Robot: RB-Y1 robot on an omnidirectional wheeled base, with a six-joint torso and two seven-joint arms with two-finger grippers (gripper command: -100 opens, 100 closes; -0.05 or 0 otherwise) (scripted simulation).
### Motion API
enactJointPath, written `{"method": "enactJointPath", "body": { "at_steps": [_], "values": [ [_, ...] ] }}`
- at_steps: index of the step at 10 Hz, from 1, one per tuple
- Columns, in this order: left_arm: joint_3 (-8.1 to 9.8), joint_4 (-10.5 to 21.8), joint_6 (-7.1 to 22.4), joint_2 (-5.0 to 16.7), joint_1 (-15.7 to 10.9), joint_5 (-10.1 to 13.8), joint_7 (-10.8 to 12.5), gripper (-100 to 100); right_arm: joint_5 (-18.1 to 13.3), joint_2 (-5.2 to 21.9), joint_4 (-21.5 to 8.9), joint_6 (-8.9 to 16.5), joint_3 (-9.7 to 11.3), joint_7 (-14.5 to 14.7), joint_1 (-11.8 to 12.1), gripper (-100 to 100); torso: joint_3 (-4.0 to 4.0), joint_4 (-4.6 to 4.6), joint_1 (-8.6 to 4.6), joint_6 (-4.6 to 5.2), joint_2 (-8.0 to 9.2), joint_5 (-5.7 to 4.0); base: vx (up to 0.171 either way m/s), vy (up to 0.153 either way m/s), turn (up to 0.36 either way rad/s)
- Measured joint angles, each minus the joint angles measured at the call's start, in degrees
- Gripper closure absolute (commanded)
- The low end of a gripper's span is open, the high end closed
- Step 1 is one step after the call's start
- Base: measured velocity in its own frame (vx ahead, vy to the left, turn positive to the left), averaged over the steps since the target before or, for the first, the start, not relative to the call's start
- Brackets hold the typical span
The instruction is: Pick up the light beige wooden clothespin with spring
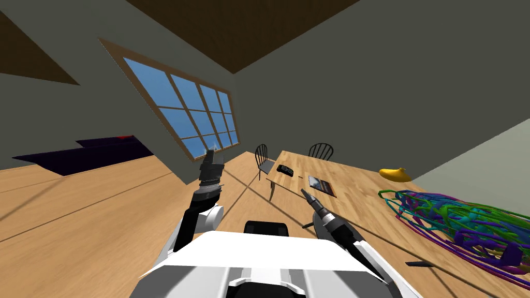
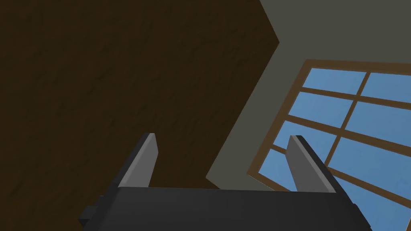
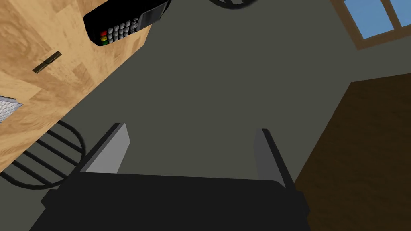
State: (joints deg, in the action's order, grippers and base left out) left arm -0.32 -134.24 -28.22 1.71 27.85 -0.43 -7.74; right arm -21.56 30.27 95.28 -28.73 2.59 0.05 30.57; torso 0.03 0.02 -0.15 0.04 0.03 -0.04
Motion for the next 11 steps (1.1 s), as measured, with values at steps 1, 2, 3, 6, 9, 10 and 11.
{"method": "enactJointPath", "body": {
  "at_steps": [1, 2, 3, 6, 9, 10, 11],
  "values": [
    [-0.01, 0.0, 0.0, 0.0, 0.0, 0.0, 0.0, 0, -1.4, 0.8, -1.8, -0.3, 0.5, 0.7, 0.4, -100, 0.0, 0.0, 0.01, -0.04, 0.0, 0.01, -0.014, -0.004, 0.151],
    [0.0, 0.0, 0.0, 0.0, 0.0, 0.0, 0.0, 0, -2.0, 1.6, -3.6, -1.3, 0.2, 1.1, 0.8, -100, 0.0, 0.0, -0.01, 0.02, 0.0, 0.01, -0.014, 0.004, 0.369],
    [-0.01, 0.0, 0.0, 0.0, 0.0, 0.0, 0.0, 0, -3.0, 3.3, -5.5, -2.3, 0.1, 1.3, 1.4, -100, -0.01, 0.0, 0.0, -0.05, -0.02, 0.01, -0.015, -0.004, 0.472],
    [0.0, 0.0, 0.0, 0.0, 0.0, 0.0, 0.0, 0, -7.3, 7.3, -10.0, -2.9, 1.1, 2.3, 1.8, -100, -0.04, -0.01, -0.02, -0.03, -0.07, 0.01, 0.0, -0.009, 0.191],
    [0.0, 0.0, 0.0, 0.0, 0.0, 0.0, 0.0, 0, -9.5, 9.1, -14.2, -3.8, 1.7, 2.8, 0.9, -100, -0.07, -0.02, -0.01, -0.04, -0.12, 0.01, 0.007, -0.006, 0.16],
    [0.01, 0.0, 0.0, 0.0, 0.0, 0.0, 0.0, 0, -10.0, 9.9, -16.5, -4.8, 1.5, 3.1, 0.7, -100, -0.07, -0.03, -0.04, 0.03, -0.12, 0.0, 0.014, -0.011, 0.392],
    [0.0, 0.0, 0.0, 0.0, 0.0, 0.0, 0.0, 0, -11.4, 10.6, -18.8, -5.7, 1.7, 3.7, 0.7, -100, -0.08, -0.02, -0.05, -0.05, -0.15, -0.01, 0.026, -0.027, 0.46]
  ]
}}
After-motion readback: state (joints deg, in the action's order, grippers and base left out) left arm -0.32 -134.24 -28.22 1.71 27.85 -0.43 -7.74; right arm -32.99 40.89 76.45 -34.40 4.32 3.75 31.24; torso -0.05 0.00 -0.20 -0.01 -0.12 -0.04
